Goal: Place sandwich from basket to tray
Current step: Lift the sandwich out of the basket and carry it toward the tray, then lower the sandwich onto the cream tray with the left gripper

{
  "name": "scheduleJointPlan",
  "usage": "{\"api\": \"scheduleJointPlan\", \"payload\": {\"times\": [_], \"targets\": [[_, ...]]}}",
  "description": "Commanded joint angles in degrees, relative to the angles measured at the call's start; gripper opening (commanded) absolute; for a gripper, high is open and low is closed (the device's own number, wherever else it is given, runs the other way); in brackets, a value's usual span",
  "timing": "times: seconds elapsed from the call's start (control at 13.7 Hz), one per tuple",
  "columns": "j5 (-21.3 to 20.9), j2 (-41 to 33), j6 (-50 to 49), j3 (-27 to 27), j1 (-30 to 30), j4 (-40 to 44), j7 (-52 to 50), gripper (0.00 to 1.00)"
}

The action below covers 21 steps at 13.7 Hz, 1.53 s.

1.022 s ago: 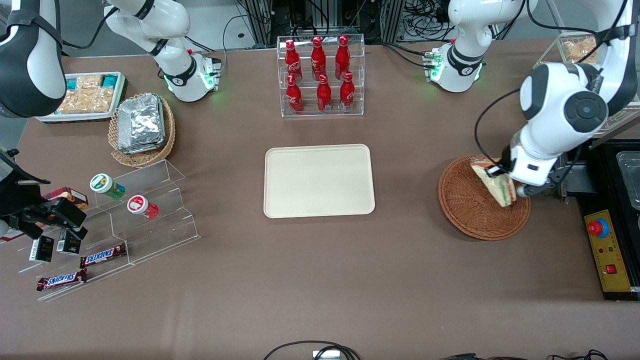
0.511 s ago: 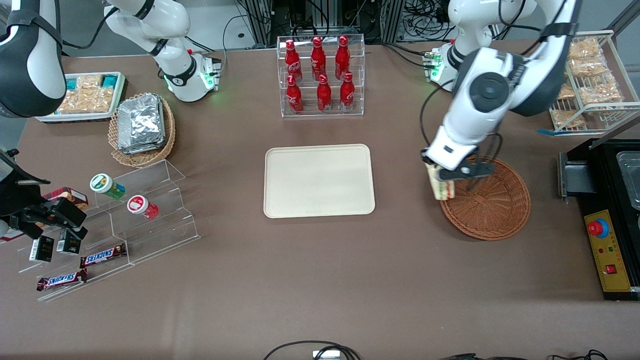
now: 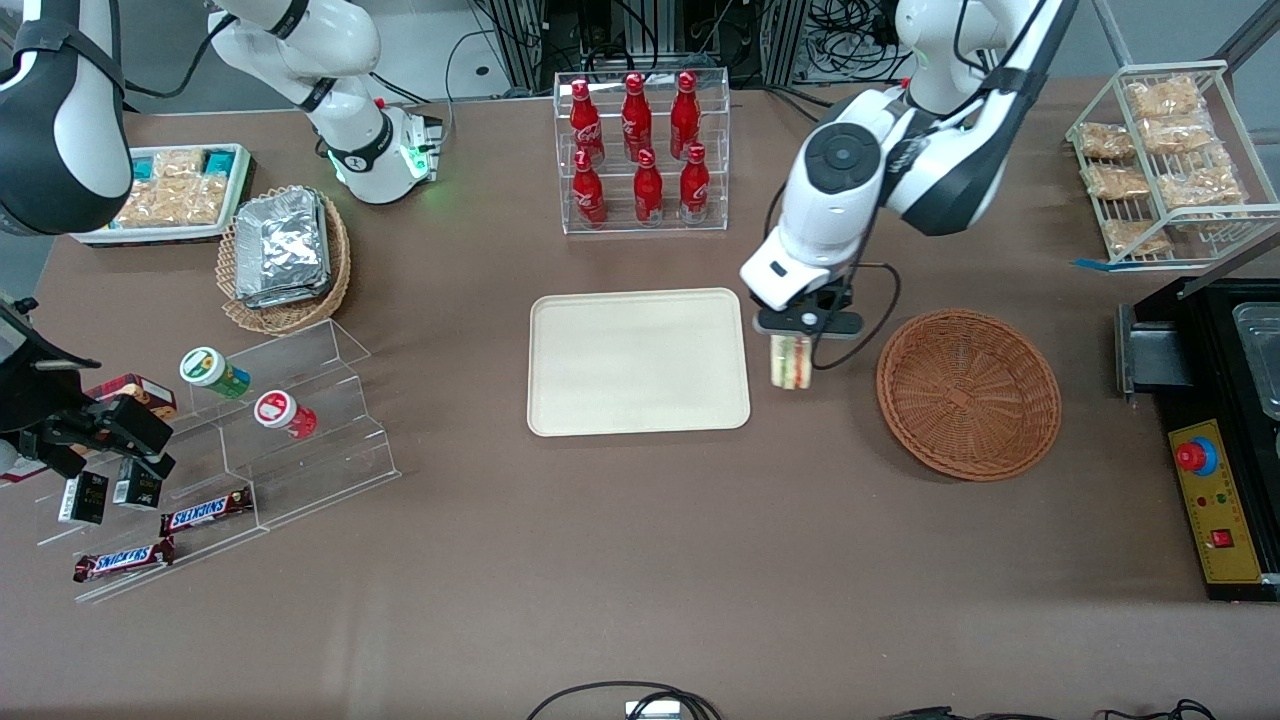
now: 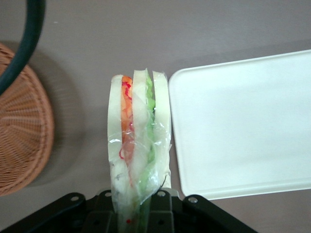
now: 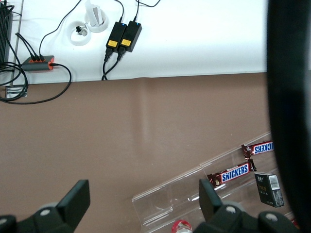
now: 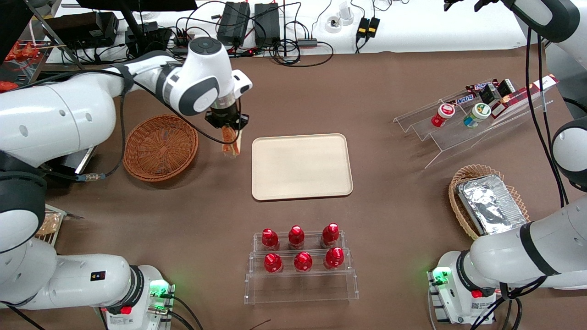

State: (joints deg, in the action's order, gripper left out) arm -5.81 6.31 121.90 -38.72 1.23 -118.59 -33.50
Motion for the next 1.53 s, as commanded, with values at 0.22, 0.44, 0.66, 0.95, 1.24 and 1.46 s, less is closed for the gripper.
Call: {"api": "scheduleJointPlan", "payload": {"times": [0.22,0.44,0.66,0.95,1.24,1.46], "targets": [[-6.7,8.8,0.2,0.1,-6.8,3.4,-8.6,0.00],[-11.2,15.0,0.2,0.1,-9.8,5.9,-14.7,0.00],[-14.1,20.6,0.2,0.1,-11.7,8.8,-19.1,0.00],[-18.0,25.8,0.2,0.3,-14.2,11.4,-23.9,0.00],[-21.1,28.6,0.4,0.3,-14.3,12.2,-25.7,0.00],[-21.2,29.4,0.9,0.3,-14.9,12.6,-25.7,0.00]]}}
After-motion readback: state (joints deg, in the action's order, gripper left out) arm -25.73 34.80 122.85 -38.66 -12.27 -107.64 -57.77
